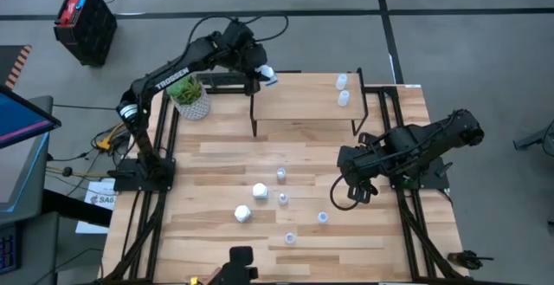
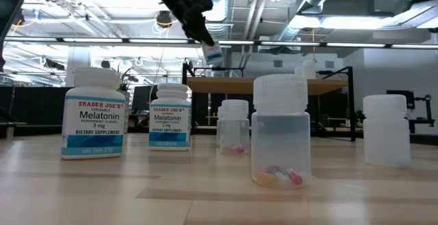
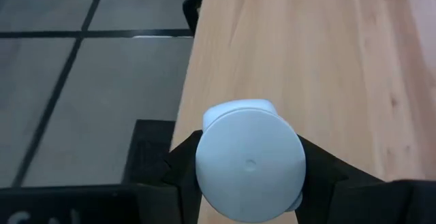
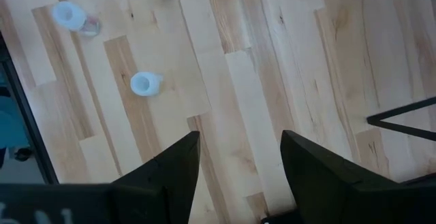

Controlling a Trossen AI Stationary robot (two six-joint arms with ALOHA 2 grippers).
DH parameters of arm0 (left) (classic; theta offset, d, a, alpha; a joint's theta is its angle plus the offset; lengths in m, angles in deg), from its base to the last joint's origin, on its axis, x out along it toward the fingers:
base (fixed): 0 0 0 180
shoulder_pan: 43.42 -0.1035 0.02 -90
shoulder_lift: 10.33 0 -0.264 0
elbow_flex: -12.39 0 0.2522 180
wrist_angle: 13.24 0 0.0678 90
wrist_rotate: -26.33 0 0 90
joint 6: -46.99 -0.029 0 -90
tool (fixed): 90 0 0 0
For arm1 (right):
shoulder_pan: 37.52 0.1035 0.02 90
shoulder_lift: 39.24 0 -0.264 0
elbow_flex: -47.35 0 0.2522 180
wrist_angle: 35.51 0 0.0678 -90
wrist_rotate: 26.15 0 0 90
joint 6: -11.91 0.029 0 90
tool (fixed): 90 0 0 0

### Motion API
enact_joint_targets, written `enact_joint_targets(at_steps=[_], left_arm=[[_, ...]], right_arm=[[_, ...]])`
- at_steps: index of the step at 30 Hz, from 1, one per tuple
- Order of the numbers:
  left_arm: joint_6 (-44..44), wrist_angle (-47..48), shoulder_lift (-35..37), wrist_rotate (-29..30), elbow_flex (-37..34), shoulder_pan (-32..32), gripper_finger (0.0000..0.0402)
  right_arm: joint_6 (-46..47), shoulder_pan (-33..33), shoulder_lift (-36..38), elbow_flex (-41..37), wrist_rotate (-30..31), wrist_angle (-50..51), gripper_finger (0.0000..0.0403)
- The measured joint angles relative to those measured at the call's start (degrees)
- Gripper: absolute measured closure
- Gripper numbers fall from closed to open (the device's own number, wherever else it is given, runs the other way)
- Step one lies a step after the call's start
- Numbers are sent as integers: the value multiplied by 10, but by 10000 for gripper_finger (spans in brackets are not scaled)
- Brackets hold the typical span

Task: Pick and place medicine bottles onto shelf by color
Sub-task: Put the top left big white pill bottle on the shelf

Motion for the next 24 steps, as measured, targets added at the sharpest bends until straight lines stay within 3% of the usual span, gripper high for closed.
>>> enact_joint_targets(at_steps=[4, 15, 24], left_arm=[[-44, 18, -10, -8, 1, -5, 259], [-41, 15, -46, 2, 0, 9, 255], [-71, 26, -46, 88, 0, 31, 225]], right_arm=[[0, 0, 0, 0, 0, -1, 177], [0, 1, 0, 0, 0, 0, 177], [0, 1, 0, 0, 0, 1, 177]])
